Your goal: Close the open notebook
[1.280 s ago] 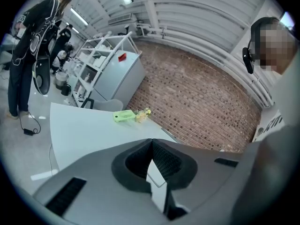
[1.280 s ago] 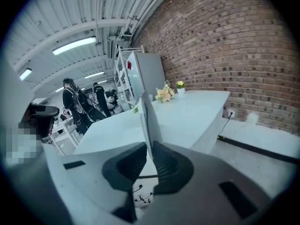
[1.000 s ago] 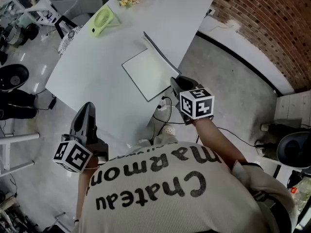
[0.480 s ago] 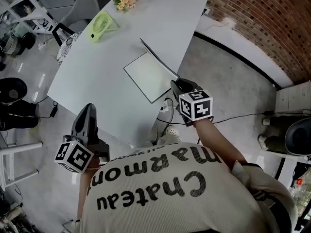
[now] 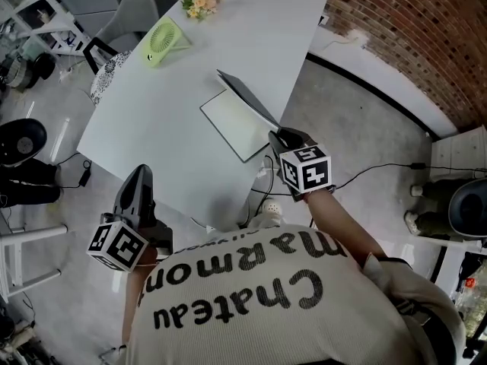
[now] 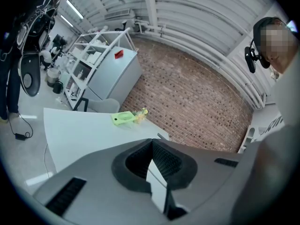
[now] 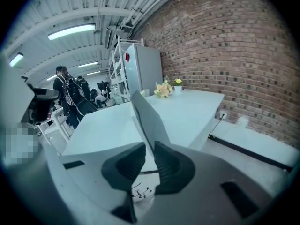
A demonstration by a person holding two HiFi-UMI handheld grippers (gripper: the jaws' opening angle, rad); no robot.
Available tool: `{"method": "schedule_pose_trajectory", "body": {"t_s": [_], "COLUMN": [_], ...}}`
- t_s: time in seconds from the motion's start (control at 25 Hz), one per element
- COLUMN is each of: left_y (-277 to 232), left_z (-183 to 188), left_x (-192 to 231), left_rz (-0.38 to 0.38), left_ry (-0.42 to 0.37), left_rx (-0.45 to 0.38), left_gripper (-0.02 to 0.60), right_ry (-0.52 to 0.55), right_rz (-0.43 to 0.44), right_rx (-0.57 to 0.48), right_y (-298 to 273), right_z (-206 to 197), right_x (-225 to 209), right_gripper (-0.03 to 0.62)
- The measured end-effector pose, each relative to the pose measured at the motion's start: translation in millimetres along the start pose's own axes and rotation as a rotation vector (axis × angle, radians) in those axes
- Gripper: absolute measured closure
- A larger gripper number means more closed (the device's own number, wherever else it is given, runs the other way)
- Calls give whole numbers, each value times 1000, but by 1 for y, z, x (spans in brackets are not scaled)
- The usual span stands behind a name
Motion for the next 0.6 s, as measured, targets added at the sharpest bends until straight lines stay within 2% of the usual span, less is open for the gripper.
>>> {"method": "schedule_pose_trajectory", "body": {"t_s": [0.32, 0.6], "left_y": [5, 7], "left_z": [4, 7], "left_x": [17, 32], "left_rz": [10, 17], "left_ry": [13, 21], "left_rx": [1, -2], "left_gripper": [581, 581], "right_ry": [19, 82], "right_rz": [-6, -23], "right_rx": [53, 119], "right_y": [-11, -22], "right_z": [-6, -13], "right_x": [12, 22], "right_gripper": [534, 526]}}
Point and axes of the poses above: the fingertips, and each gripper's own axes: y backward along the fingers, x to its left, z out of its top, the point moved 10 cm from there along y, backward along the fingers, and after that the axes turned 11 degrees about z, right-handed, at the moved point
